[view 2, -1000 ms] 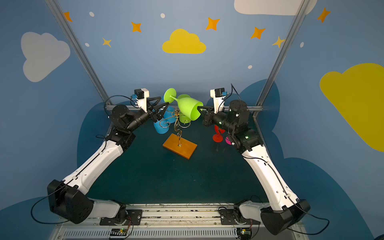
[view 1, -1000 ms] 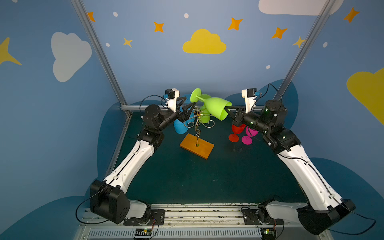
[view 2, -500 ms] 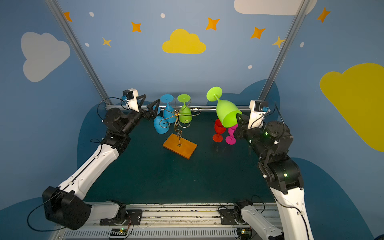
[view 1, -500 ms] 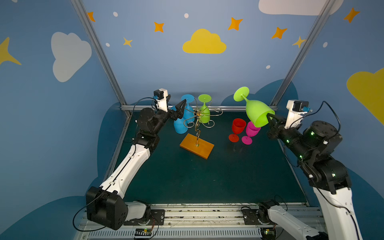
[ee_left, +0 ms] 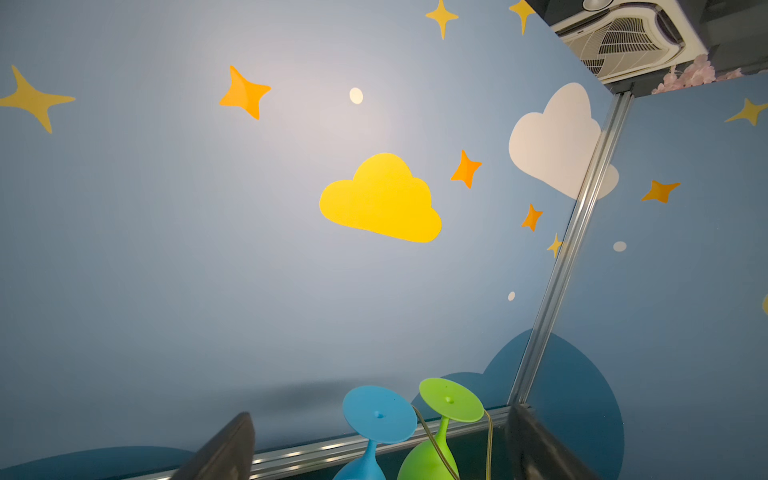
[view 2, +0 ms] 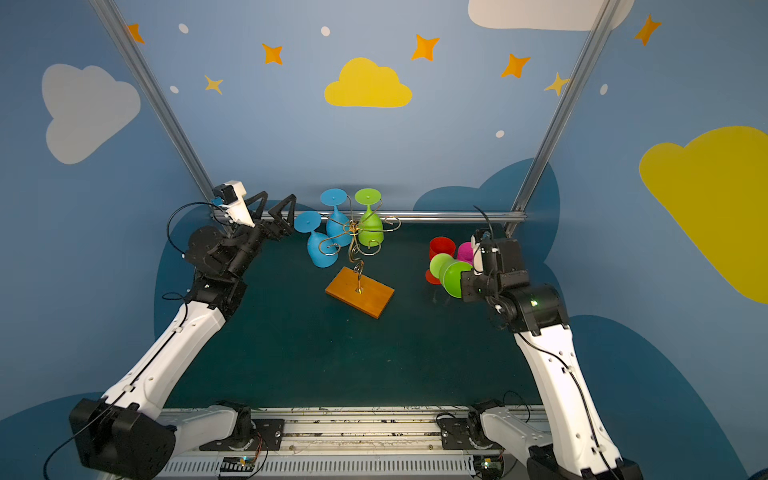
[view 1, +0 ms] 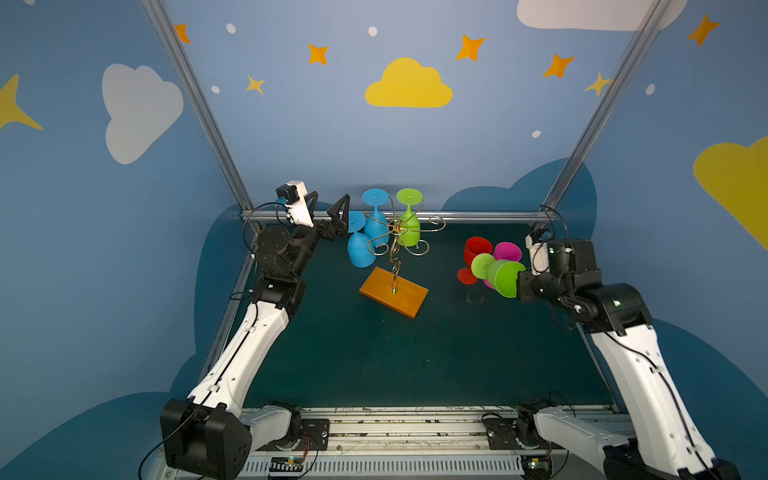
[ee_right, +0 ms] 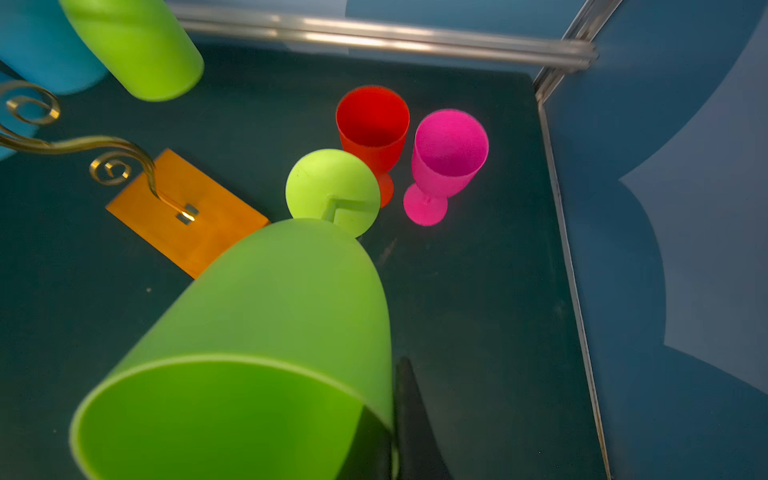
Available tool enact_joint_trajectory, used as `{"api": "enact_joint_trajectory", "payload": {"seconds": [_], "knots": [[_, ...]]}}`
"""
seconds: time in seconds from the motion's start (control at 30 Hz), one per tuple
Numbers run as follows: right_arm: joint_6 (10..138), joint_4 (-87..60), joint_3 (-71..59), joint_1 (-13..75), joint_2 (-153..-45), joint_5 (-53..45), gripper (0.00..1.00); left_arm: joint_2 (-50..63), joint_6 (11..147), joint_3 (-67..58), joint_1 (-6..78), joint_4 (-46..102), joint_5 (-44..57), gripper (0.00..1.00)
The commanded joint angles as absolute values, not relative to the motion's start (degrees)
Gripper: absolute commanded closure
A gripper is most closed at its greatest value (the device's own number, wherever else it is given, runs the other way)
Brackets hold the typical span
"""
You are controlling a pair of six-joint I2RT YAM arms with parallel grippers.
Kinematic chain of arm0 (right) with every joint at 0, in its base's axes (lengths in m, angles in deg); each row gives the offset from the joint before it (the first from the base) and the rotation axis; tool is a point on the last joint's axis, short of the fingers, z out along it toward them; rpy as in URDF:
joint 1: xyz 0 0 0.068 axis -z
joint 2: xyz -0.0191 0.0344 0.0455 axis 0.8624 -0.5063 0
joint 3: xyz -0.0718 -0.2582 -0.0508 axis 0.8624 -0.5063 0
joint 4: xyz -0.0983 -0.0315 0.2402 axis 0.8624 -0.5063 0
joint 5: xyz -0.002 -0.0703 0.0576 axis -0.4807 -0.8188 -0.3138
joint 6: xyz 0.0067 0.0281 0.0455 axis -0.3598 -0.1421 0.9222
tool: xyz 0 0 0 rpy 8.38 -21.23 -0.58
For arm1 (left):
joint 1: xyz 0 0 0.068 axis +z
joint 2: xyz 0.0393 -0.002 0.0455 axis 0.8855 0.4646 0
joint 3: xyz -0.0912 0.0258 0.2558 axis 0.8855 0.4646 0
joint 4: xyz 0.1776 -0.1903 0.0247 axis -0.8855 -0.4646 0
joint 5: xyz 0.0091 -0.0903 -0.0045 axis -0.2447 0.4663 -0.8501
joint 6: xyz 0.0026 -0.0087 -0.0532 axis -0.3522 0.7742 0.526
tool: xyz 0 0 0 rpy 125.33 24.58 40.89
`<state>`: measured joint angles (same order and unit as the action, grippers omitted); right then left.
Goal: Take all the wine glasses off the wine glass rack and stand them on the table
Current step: 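Lower the glass upright beside the red glass and open the right gripper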
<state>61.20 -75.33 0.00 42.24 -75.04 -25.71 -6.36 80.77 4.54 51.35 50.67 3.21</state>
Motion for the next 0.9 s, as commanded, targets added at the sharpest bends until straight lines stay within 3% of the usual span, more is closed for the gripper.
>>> {"api": "enact_joint_trajectory", "payload": {"seconds": [0.0,0.43,0.87], "knots": [[60.2,-78.5,-0.5,41.8,-78.7,-25.8,1.00,-8.4,81.8,4.8,52.0,50.4,2.4,0.08],[59.2,-75.8,1.6,42.0,-94.5,-19.8,1.00,-11.7,81.6,6.3,53.0,46.6,0.1,0.08],[59.6,-88.4,19.1,42.5,-114.0,-20.6,1.00,-13.2,81.3,7.4,53.5,44.9,-2.4,0.07]]}}
